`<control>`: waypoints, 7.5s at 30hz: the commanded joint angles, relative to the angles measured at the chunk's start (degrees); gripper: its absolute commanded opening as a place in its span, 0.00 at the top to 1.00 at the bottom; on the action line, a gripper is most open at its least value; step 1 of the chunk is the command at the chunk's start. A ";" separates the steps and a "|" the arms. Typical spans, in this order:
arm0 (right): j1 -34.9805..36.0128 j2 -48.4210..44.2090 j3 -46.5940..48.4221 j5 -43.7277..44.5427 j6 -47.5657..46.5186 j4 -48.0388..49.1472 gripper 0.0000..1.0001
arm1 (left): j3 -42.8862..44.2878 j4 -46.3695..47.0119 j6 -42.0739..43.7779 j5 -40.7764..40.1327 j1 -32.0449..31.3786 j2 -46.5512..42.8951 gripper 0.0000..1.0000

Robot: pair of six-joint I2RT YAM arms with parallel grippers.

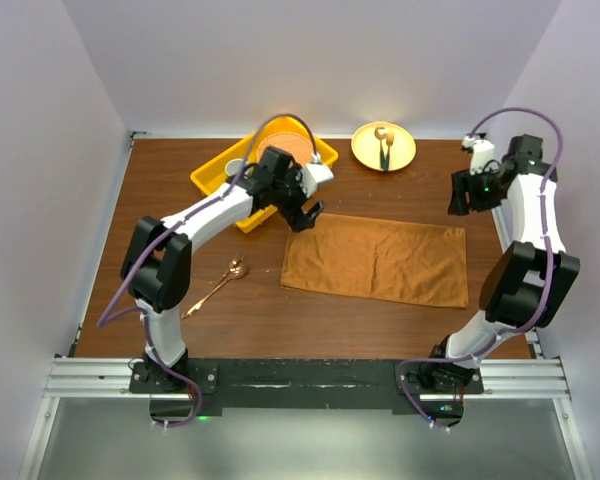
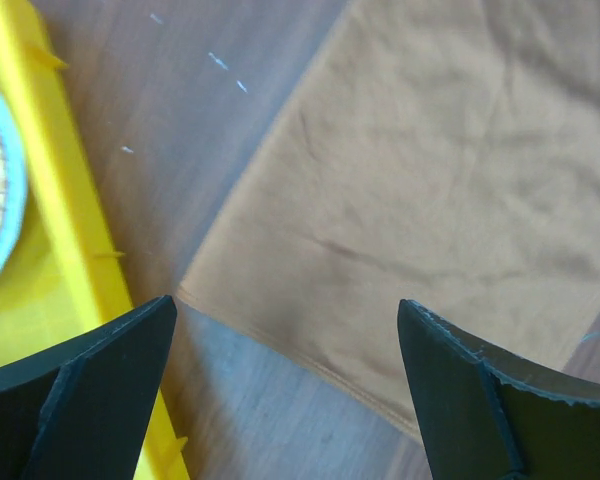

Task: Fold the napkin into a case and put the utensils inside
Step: Smooth out the rectangle-folded napkin at the center of the board.

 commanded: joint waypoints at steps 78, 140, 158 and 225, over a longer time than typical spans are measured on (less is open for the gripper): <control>19.75 1.67 -38.50 -27.45 74.25 72.90 0.02 | -33.22 79.85 -80.05 -5.88 -6.11 2.80 0.00; -9.08 39.13 -3.26 -37.30 28.62 25.62 0.02 | -36.29 63.59 -83.22 -15.39 -3.65 11.68 0.00; -5.49 26.93 -4.67 -38.34 37.24 30.45 0.03 | -33.04 73.34 -80.42 -9.06 -4.79 7.38 0.00; 19.04 12.50 -23.30 -18.04 49.37 34.50 0.04 | -30.05 61.65 54.49 -27.25 -15.95 3.68 0.00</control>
